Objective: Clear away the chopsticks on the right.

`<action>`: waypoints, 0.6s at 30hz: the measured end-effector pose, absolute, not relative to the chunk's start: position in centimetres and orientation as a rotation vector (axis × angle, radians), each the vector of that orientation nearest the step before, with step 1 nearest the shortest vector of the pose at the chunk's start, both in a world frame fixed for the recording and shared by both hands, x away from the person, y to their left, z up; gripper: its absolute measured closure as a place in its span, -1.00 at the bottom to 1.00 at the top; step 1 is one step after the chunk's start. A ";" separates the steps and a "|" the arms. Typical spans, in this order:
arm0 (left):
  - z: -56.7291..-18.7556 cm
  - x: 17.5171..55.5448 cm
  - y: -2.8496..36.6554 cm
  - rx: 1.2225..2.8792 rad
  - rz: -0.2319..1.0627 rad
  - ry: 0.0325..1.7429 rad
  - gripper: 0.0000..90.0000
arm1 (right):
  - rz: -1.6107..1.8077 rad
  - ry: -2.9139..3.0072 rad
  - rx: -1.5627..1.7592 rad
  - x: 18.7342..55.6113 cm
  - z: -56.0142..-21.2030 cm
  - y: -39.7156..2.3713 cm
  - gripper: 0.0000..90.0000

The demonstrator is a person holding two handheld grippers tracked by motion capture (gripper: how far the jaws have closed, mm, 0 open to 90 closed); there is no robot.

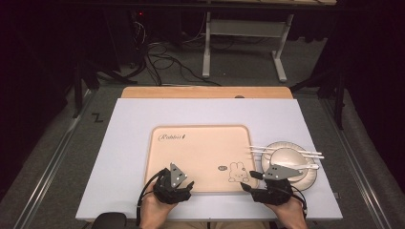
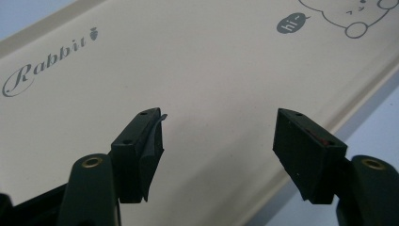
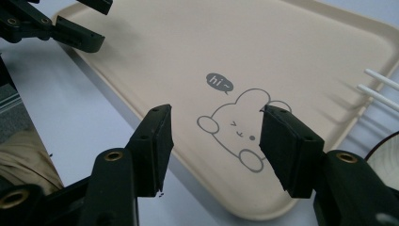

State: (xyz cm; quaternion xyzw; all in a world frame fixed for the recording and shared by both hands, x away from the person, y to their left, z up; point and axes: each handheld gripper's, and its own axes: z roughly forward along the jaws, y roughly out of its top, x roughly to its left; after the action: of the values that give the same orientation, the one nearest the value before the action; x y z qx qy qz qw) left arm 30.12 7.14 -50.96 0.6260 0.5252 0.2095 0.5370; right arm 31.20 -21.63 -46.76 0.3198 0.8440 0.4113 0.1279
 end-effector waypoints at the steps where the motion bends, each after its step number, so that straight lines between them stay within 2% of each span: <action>1: -51.0 30.2 7.0 1.490 0.494 1.247 -0.25 | 1.190 2.456 0.932 31.1 -46.7 -21.7 0.02; 18: -50.7 30.8 6.3 1.488 0.461 1.223 -0.24 | 1.165 2.425 0.969 29.9 -45.5 -23.5 0.12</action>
State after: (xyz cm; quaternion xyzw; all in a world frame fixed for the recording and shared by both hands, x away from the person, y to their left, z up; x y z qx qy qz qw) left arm 30.81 6.26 -50.70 0.6281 0.5163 0.1946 0.5486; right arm 29.90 -23.49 -45.50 0.3354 0.8396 0.4035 0.1407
